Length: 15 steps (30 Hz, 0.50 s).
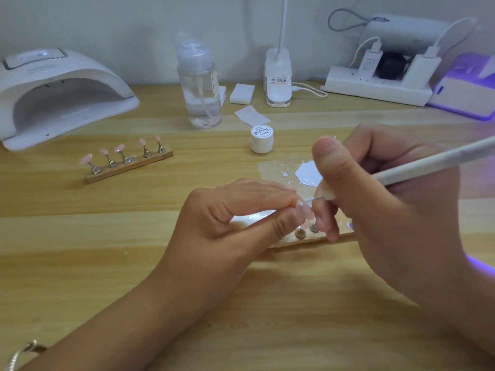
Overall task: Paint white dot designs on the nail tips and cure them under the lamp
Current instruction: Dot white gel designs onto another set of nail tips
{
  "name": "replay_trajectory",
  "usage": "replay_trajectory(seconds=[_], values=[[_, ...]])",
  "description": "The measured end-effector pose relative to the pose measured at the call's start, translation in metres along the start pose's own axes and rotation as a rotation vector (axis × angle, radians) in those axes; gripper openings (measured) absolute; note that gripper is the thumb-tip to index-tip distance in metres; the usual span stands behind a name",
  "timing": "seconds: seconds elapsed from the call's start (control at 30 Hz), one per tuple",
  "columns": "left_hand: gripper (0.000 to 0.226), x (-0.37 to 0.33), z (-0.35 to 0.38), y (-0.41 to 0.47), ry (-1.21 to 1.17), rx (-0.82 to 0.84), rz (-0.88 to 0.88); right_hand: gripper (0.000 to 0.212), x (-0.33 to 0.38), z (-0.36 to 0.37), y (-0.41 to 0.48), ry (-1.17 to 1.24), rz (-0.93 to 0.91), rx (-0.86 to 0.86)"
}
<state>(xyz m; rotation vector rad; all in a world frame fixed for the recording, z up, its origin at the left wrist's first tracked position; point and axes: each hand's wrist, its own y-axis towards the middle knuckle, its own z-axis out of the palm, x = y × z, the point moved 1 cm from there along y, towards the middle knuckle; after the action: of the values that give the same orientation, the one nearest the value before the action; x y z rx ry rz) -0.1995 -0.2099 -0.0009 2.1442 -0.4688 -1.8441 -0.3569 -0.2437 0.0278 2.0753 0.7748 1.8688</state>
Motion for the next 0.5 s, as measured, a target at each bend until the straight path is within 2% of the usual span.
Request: replay_trajectory(seconds=[0.1,0.2,0.27,0.33,0.43,0.5], values=[[0.010,0.000,0.000,0.000,-0.022,-0.020,-0.018,0.038,0.005,-0.005,0.010,0.236,-0.026,-0.061],[0.010,0.000,0.000,0.000,-0.031,-0.031,-0.030,0.036,0.006,-0.017,0.028,0.268,-0.051,-0.084],[0.008,0.000,0.000,0.000,-0.044,-0.034,-0.041,0.035,0.001,-0.027,0.039,0.173,-0.041,-0.074],[0.009,0.000,0.000,-0.001,-0.060,-0.032,-0.060,0.038,-0.010,-0.037,0.047,-0.020,-0.007,-0.064],[0.016,0.000,-0.001,-0.002,-0.041,-0.033,-0.065,0.045,-0.032,-0.045,0.051,-0.338,0.143,0.028],[0.015,0.000,-0.001,-0.002,0.006,-0.028,-0.059,0.043,-0.041,-0.046,0.050,-0.392,0.245,0.114]])
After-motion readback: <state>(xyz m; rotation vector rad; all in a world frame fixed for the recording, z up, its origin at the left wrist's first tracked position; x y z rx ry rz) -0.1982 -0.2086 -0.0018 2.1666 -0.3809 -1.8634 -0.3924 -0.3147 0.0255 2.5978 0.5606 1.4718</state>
